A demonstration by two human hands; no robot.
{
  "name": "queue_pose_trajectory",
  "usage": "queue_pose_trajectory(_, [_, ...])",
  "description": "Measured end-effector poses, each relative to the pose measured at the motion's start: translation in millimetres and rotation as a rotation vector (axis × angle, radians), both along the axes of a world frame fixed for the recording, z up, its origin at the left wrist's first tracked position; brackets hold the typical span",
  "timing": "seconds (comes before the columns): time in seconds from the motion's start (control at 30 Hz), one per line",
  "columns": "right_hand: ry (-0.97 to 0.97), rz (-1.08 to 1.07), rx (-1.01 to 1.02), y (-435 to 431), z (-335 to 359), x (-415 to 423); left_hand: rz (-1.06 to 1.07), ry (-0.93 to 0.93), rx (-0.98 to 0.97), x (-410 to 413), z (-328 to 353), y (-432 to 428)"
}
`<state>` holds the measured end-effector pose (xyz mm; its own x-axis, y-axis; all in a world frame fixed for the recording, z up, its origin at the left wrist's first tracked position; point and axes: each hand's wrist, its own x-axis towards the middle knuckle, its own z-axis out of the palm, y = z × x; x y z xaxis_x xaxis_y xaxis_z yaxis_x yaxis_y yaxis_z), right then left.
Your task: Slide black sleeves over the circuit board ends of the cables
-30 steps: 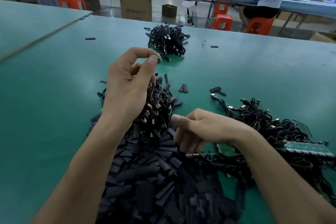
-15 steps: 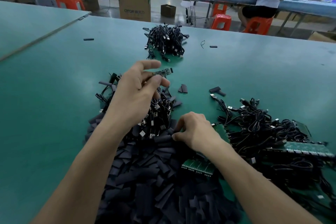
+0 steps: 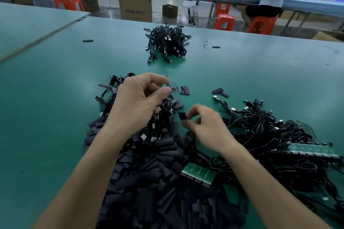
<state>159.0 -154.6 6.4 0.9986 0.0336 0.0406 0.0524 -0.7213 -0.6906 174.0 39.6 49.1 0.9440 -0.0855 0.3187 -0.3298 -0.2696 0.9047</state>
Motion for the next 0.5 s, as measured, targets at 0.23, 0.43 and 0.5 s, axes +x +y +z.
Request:
queue_pose_trajectory(0.23, [-0.227,-0.056,0.55,-17.0,23.9,-11.0,0.018,0.015,0.003,0.9,-4.7,-3.1])
queue_pose_trajectory(0.43, [-0.277,0.013,0.635,-16.5,33.5,-13.9,0.005,0.024,0.003,0.2,-6.2,-6.5])
queue_pose_trajectory(0.5, [-0.268,0.02,0.641,-16.4,33.9,-13.6,-0.001,0.014,0.019,-0.5,-6.5,-8.6])
